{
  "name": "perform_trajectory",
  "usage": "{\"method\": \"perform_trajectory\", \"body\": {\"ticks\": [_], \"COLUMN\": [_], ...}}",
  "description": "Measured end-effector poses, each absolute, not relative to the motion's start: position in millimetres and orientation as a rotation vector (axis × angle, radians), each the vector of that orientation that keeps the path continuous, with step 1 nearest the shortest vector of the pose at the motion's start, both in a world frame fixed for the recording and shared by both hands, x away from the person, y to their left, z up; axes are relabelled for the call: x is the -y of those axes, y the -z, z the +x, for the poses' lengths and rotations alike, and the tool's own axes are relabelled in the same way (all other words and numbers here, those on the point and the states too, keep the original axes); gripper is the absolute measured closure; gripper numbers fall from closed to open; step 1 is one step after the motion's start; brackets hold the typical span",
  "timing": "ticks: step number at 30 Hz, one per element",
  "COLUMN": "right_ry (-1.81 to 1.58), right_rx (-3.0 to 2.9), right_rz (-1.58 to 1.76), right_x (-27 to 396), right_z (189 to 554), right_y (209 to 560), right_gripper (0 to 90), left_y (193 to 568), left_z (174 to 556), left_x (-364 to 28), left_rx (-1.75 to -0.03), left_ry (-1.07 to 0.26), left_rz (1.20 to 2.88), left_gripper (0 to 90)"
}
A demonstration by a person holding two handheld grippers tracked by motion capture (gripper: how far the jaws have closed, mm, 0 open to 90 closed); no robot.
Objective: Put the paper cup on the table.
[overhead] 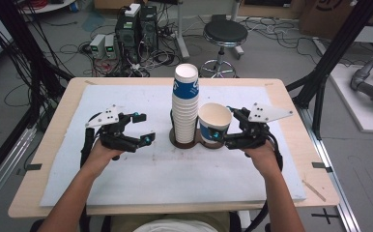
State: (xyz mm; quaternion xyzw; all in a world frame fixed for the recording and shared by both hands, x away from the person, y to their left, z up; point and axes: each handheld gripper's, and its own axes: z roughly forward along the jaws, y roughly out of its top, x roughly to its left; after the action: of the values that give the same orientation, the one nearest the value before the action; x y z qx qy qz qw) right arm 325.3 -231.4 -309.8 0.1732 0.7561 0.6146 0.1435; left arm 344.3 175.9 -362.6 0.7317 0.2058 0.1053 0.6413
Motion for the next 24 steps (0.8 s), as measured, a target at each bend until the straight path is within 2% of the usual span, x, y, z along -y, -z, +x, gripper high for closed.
{"method": "perform_trajectory", "body": {"ticks": [13,24], "right_ry": [-1.678,-1.597], "right_rx": [-2.11,-1.957], "right_rz": [0.555,0.708], "right_x": [250,286], "right_z": [326,331], "right_y": [307,304], "right_gripper": [26.6,26.7], "left_y": [374,382], "left_z": [349,354], "left_x": [-206,-220], "left_rx": [-0.626,-0.692], "left_ry": [-0.374,-0.401], "left_rz": [1.665,1.648], "left_gripper": [16.7,16.7]}}
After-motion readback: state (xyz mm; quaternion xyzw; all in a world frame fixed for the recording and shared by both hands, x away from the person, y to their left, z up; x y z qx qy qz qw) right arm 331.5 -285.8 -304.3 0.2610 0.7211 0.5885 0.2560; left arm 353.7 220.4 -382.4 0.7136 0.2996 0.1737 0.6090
